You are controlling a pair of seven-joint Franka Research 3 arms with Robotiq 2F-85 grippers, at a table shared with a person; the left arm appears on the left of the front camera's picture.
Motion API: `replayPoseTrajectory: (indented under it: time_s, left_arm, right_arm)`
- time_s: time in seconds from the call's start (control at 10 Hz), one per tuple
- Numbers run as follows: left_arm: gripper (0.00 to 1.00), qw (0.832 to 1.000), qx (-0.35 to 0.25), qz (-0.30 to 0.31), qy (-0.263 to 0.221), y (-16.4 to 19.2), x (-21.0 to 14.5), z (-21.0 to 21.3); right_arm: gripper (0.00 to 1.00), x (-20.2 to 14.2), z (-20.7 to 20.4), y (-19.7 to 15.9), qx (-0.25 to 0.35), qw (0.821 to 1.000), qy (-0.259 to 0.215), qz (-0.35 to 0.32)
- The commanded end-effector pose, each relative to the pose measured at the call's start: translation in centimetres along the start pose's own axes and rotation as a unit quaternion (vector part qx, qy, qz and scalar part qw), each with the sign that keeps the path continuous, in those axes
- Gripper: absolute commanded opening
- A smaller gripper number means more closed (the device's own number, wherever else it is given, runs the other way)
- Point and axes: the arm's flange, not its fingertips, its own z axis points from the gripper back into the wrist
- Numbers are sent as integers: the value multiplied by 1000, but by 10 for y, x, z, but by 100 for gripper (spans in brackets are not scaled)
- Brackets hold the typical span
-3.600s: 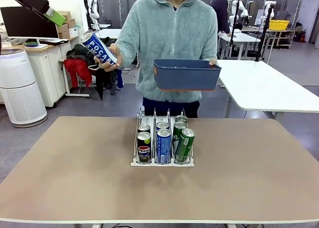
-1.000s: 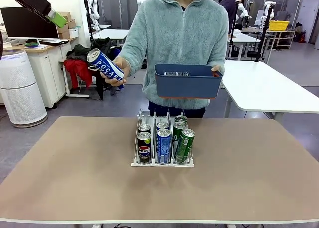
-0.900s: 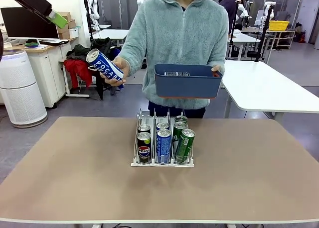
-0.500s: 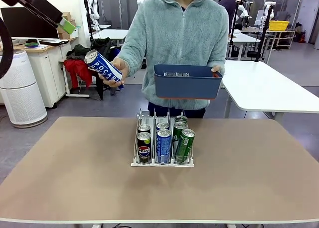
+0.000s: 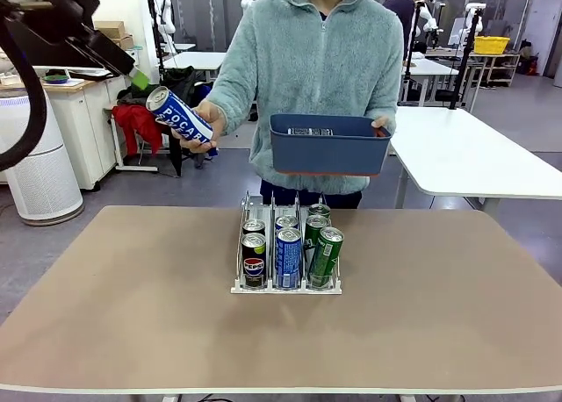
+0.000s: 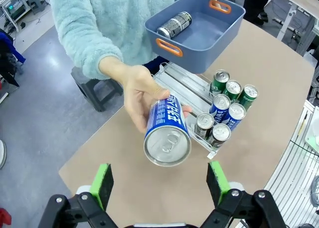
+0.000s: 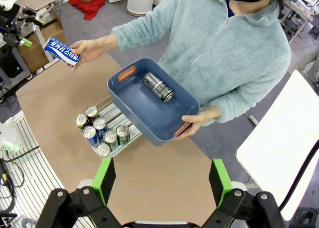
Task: Fill the beverage cans into the dispenser.
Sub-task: Pick up the Ionic drink handed by the human.
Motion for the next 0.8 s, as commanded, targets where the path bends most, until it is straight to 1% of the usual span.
replayPoseTrajectory:
  time_s: [0.0,0.1,0.2,0.3,0.5,0.6,0.7]
  left_arm:
    - [100,1000,11,-17,-2,2,-4,-16]
    - [100,1000,11,-19,-7,7,-4,-24]
    - [100,1000,-8,-16,-10,4,-5,-29]
    - [100,1000,7,-6,3,2,-1,-18]
    - [100,1000,7,-6,3,2,-1,-18]
    - [100,1000,5,-7,3,3,-1,-22]
    - [100,1000,27,12,-7,1,2,-31]
  right_arm:
    - [100,0,0,1,3,1000,1,6]
    - [100,0,0,1,3,1000,1,6]
    - [100,0,0,1,3,1000,1,6]
    - [100,0,0,1,3,1000,1,6]
    - [100,0,0,1,3,1000,1,6]
    - [100,0,0,1,3,1000,1,6]
    - [100,0,0,1,3,1000,1,6]
